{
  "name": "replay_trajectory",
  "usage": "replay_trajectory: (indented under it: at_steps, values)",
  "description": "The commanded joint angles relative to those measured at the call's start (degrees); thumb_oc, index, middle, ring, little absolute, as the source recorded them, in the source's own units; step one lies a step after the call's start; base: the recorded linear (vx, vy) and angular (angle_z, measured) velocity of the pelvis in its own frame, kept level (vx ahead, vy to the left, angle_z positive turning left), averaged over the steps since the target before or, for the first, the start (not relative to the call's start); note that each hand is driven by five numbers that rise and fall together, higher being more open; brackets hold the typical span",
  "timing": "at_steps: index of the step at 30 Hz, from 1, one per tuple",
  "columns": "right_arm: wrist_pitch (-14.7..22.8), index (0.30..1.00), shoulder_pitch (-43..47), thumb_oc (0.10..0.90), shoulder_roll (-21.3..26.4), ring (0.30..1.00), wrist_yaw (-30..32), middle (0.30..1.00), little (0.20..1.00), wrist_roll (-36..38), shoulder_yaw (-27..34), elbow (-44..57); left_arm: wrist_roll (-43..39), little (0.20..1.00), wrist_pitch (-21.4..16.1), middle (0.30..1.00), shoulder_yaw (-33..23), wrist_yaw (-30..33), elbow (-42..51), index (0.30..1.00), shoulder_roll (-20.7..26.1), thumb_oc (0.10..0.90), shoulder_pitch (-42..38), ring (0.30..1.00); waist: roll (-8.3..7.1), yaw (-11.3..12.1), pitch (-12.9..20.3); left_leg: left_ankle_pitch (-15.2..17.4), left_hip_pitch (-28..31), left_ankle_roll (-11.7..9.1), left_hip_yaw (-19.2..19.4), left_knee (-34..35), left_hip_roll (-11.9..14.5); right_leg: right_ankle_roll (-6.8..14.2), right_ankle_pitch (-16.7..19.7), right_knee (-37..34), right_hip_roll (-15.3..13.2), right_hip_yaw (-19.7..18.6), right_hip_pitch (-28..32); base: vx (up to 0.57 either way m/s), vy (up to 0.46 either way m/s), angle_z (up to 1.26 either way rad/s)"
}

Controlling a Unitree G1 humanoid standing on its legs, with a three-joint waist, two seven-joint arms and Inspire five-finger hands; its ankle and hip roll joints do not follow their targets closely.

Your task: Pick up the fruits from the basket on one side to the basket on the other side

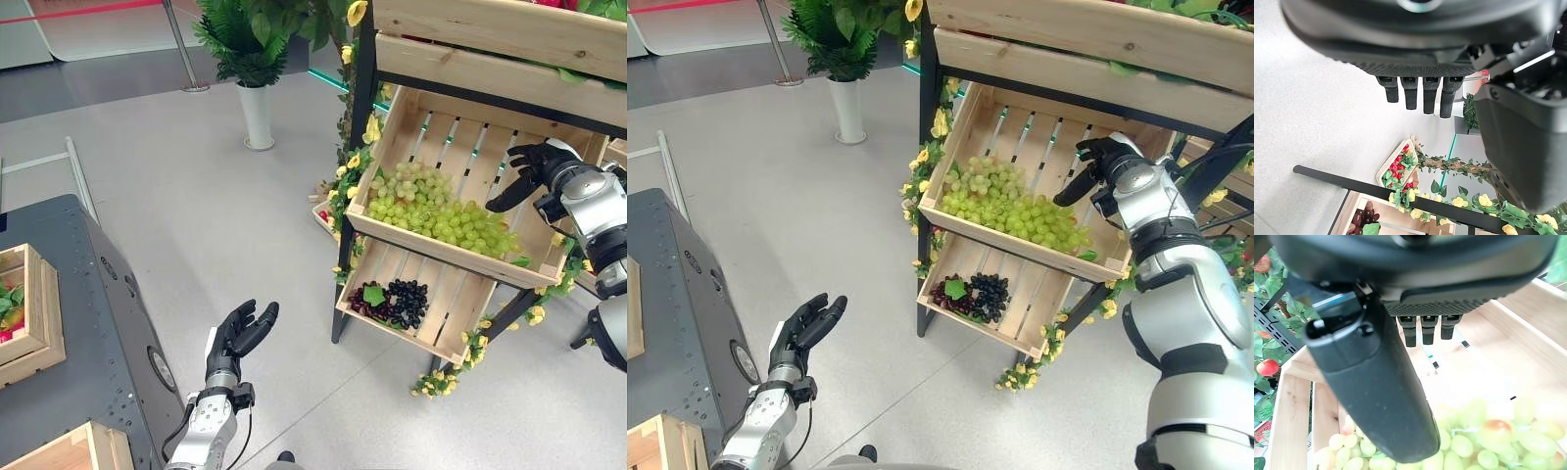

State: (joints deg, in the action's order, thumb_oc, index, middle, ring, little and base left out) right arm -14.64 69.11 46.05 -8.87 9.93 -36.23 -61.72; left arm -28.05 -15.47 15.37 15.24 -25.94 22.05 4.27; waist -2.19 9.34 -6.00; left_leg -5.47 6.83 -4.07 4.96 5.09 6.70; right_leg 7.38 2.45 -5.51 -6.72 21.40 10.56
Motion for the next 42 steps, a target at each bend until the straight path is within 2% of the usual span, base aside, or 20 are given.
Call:
replay_trajectory:
  at_steps: [1,7,11,12,14,15,19,20,22,23,25,26,27,31,34,36,39,40,42]
  values:
    - [6.3,0.9,8.3,0.8,5.6,0.9,2.3,0.9,0.9,-1.5,-2.9,1.5,-0.1,0.9,-6.2,0.9,2.7,-0.4,2.4,0.9,3.3,0.8,-7.3,0.9,-3.18,2.2,1.9,7.3,2.1,2.6,0.0,-0.1,-3.5,-3.8,-3.2,0.5,-0.4,0.1,2.3,0.0,0.0,0.0]
    - [7.1,0.9,8.5,0.8,6.4,0.9,7.1,0.9,0.9,-0.5,-2.9,5.7,-0.4,0.9,-6.6,0.9,2.5,-1.2,2.5,0.9,4.0,0.8,-6.4,0.9,-3.22,1.9,2.0,7.3,1.9,2.6,-0.3,-0.1,-3.6,-3.7,-3.2,0.5,-0.4,0.1,2.3,0.0,0.0,0.0]
    - [7.3,0.9,5.7,0.8,6.1,0.9,9.4,0.9,0.9,6.5,-0.6,15.1,-0.7,0.9,-6.6,0.9,2.0,-1.7,3.2,0.9,4.1,0.8,-5.7,0.9,-2.98,1.4,1.9,7.3,2.0,2.5,0.0,-0.1,-3.6,-3.7,-3.2,0.5,-0.4,-0.2,2.1,0.0,0.0,0.0]
    - [7.7,0.9,3.3,0.8,5.2,0.9,10.8,0.9,0.9,10.4,1.2,20.4,-0.7,0.9,-6.5,0.9,1.7,-1.8,3.5,0.9,3.9,0.8,-5.5,0.9,-2.83,1.0,1.9,7.4,2.0,2.5,0.1,-0.1,-3.6,-3.7,-3.2,0.5,-0.4,-0.3,2.0,0.0,0.0,0.0]
    - [8.7,0.9,0.4,0.8,4.3,0.9,12.2,0.9,0.9,11.8,3.3,24.5,-0.6,0.9,-6.4,0.9,1.4,-1.8,3.7,0.9,3.7,0.8,-5.5,0.9,-2.69,0.6,1.9,7.4,1.8,2.6,0.1,-0.1,-3.6,-3.8,-3.2,0.5,-0.5,-0.4,1.9,0.0,0.0,0.0]
    - [10.7,0.9,-3.9,0.8,2.6,0.9,13.9,0.9,0.9,12.9,6.6,29.6,-0.5,0.9,-6.0,0.9,1.2,-1.6,4.0,0.9,3.4,0.8,-5.4,0.9,-2.46,0.3,1.7,7.5,2.0,2.7,0.3,-0.1,-3.6,-3.8,-3.3,0.5,-0.5,-0.6,2.0,0.0,0.0,0.0]
    - [12.9,0.9,-13.6,0.8,-1.8,0.9,17.0,0.9,0.9,11.0,12.7,40.3,0.3,0.9,-5.9,0.9,0.7,-1.0,4.6,0.9,2.3,0.8,-5.1,0.9,-1.94,-0.7,1.5,7.6,1.9,3.0,0.6,-0.1,-3.5,-3.8,-3.3,0.5,-0.6,-0.9,1.8,0.0,0.0,0.0]
    - [13.4,0.9,-19.2,0.8,-4.4,0.9,17.8,0.9,0.9,10.3,15.2,46.4,1.0,0.9,-5.6,0.9,0.5,-0.4,5.3,0.9,1.7,0.8,-4.7,0.9,-1.59,-1.1,1.2,7.7,2.2,3.1,0.9,-0.1,-3.4,-3.8,-3.3,0.5,-0.6,-1.3,1.8,0.0,0.0,0.0]
    - [14.0,0.9,-22.8,0.8,-6.5,0.9,17.5,0.9,0.9,10.6,16.4,49.9,1.5,0.9,-5.4,0.9,0.4,0.0,5.8,0.9,1.4,0.8,-4.6,0.9,-1.43,-1.5,1.1,7.7,2.1,3.3,1.1,-0.1,-3.4,-3.7,-3.3,0.5,-0.6,-1.4,1.6,0.0,0.0,0.0]
    - [14.5,0.9,-27.4,0.8,-9.0,0.9,15.6,0.9,0.9,11.5,17.6,53.9,2.0,0.9,-5.6,0.9,0.3,0.5,5.9,0.9,0.9,0.8,-4.5,0.9,-1.18,-2.0,0.8,7.8,2.2,3.5,1.4,-0.1,-3.4,-3.7,-3.3,0.5,-0.7,-1.7,1.5,0.0,0.0,0.0]
    - [14.9,0.9,-29.7,0.8,-10.5,0.9,13.9,0.9,0.9,13.8,17.7,55.8,2.2,0.9,-5.5,0.9,0.2,1.0,5.8,0.9,0.6,0.8,-4.7,0.9,-1.03,-2.4,0.7,7.9,2.2,3.5,1.6,-0.1,-3.4,-3.7,-3.2,0.5,-0.7,-1.9,1.4,0.01,-0.015,-0.04]
    - [15.4,0.9,-32.3,0.8,-12.5,0.9,11.9,0.9,0.9,19.3,17.7,58.1,2.7,0.9,-5.7,0.9,0.2,1.7,5.5,0.9,0.2,0.8,-5.2,0.9,-0.89,-2.8,0.6,8.0,2.3,3.6,1.9,-0.1,-3.4,-3.7,-3.2,0.5,-0.7,-2.2,1.3,0.01,-0.012,-0.06]
    - [15.5,0.9,-32.6,0.8,-12.8,0.9,11.9,0.9,0.9,19.5,17.7,58.3,2.7,0.9,-5.7,0.9,0.2,1.8,5.5,0.9,0.1,0.8,-5.2,0.9,-0.88,-2.8,0.6,8.0,2.3,3.6,1.9,-0.1,-3.4,-3.7,-3.2,0.5,-0.7,-2.2,1.3,0.02,-0.019,-0.05]
    - [21.2,0.9,-40.4,0.8,-20.7,0.9,7.0,0.9,0.9,31.9,20.1,61.7,2.8,0.9,-6.7,0.9,-0.3,4.1,5.8,0.9,-1.0,0.8,-5.3,0.9,-0.49,-3.4,0.2,8.4,2.6,3.7,2.3,-0.1,-3.5,-3.7,-3.3,0.5,-0.6,-2.6,1.3,0.03,-0.021,-0.06]
    - [22.8,0.9,-46.9,0.8,-26.9,0.9,0.4,0.9,0.9,39.4,19.7,64.4,1.6,0.9,-7.7,0.9,-0.5,5.0,4.2,0.9,-2.7,0.8,-4.7,0.9,-0.21,-3.8,0.2,8.5,2.7,3.7,2.4,-0.1,-3.6,-3.7,-3.4,0.5,-0.4,-3.0,1.3,0.03,-0.038,-0.1]
    - [23.7,0.9,-50.3,0.8,-29.1,0.9,-2.7,0.9,0.9,40.0,18.1,65.5,0.1,0.9,-7.5,0.9,-1.1,4.8,3.3,0.9,-3.9,0.8,-4.3,0.9,-0.12,-3.9,0.2,8.5,2.8,3.8,2.6,-0.1,-3.7,-3.7,-3.5,0.5,-0.4,-3.0,1.3,0.02,-0.048,-0.04]
    - [24.9,0.9,-54.6,0.8,-29.7,0.9,-7.3,0.9,0.9,40.0,16.9,65.2,-0.5,0.9,-8.1,0.9,-1.9,4.4,2.2,0.9,-4.9,0.8,-3.4,0.9,-0.07,-4.2,0.2,8.6,3.1,4.0,3.1,-0.1,-3.7,-3.8,-3.7,0.5,-0.3,-3.2,1.4,0.01,-0.072,-0.04]
    - [24.4,0.9,-58.4,0.8,-29.9,0.9,-11.4,0.9,0.9,42.0,16.6,63.7,-0.6,0.9,-8.5,0.9,-2.9,4.1,0.9,0.9,-5.1,0.8,-2.6,0.9,0.01,-4.3,0.1,8.9,3.3,4.1,3.2,-0.6,-3.6,-3.9,-4.6,2.2,-0.2,-3.4,1.0,0.0,-0.093,-0.04]
    - [23.8,0.9,-60.9,0.8,-30.2,0.9,-13.7,0.9,0.9,42.0,16.4,61.7,-0.1,0.9,-8.1,0.9,-3.7,4.2,-0.7,0.9,-5.2,0.8,-2.2,0.9,0.07,-4.6,-0.3,9.4,3.1,4.4,3.0,-2.0,-3.4,-4.2,-6.1,5.3,-0.3,-3.5,0.4,-0.01,-0.161,-0.07]
